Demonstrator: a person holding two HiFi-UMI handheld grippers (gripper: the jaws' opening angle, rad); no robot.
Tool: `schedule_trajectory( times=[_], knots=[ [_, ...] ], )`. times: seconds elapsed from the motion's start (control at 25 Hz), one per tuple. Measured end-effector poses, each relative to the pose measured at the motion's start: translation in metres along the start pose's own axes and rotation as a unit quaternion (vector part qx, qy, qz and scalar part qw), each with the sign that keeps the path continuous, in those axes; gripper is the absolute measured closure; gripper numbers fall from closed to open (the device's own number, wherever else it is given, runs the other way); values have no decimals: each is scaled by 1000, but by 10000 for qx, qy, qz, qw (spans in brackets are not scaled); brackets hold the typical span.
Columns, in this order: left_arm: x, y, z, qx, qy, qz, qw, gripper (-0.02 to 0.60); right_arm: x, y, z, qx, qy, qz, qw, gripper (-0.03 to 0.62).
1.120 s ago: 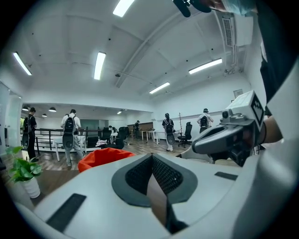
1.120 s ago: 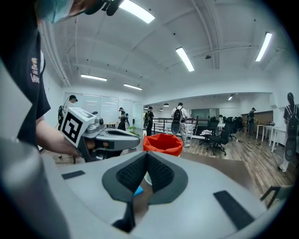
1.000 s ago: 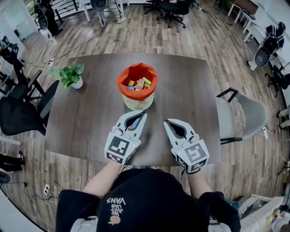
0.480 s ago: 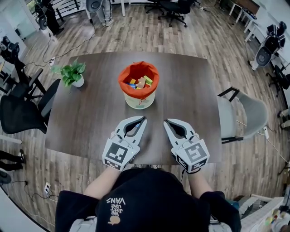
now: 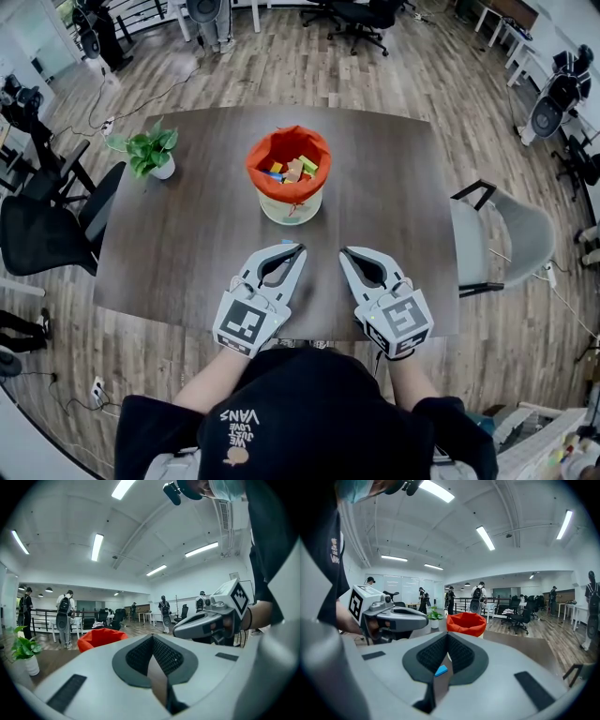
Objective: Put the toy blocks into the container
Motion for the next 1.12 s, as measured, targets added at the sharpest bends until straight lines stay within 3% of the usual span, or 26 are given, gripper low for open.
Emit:
schedule_trajectory(
  times=[0.4,1.12],
  knots=[
    [-6,2,5,-18,119,-109,9999,571,-3,-5,-2,16,16,-25,10000,576],
    [-22,-6,46,-590,397,-345,9969,571,0,-25,-4,-16,42,-264,9996,576]
  ],
)
Point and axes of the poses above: the fingertips, and each gripper's own axes: y backward along the fingers, x to its right, z out of its underside, the point moved 4 cm from there along y, backward along the fingers, and after that the axes turned 12 degrees about -z, right-handed, at the moved point
